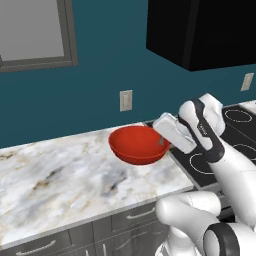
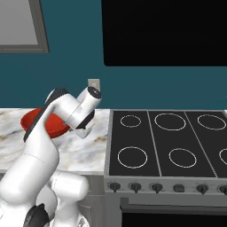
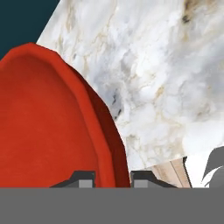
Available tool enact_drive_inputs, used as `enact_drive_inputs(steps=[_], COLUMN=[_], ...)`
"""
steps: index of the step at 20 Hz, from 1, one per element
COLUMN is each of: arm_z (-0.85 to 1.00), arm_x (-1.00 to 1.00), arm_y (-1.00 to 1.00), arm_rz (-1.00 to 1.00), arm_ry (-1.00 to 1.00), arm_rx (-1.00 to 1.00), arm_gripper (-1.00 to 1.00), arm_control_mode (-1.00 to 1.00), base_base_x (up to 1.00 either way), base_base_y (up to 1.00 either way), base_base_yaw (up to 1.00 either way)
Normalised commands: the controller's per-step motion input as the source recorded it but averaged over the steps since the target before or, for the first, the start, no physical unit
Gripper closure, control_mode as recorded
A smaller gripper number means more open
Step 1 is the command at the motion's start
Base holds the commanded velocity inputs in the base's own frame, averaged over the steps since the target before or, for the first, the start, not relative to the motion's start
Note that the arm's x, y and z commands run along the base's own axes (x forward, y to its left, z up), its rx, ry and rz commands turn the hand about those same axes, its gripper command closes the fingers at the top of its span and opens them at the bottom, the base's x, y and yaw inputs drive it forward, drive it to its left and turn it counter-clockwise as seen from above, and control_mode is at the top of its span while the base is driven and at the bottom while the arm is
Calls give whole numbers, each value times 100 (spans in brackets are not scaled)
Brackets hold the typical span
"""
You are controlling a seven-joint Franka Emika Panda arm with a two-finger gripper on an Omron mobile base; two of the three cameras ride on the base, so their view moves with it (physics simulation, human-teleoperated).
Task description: Pick the cup and bowl from the counter and place them on the counter next to the sink.
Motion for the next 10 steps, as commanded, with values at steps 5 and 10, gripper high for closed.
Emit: enact_drive_inputs(steps=[5, 10], arm_z=[41, 22], arm_x=[-59, -50], arm_y=[-46, -18], arm_rz=[1, 2], arm_ry=[0, -1], arm_rx=[0, 0], arm_gripper=[100, 100], arm_control_mode=[-100, -100], base_base_x=[0, 0], base_base_y=[0, 0], base_base_yaw=[0, 0])
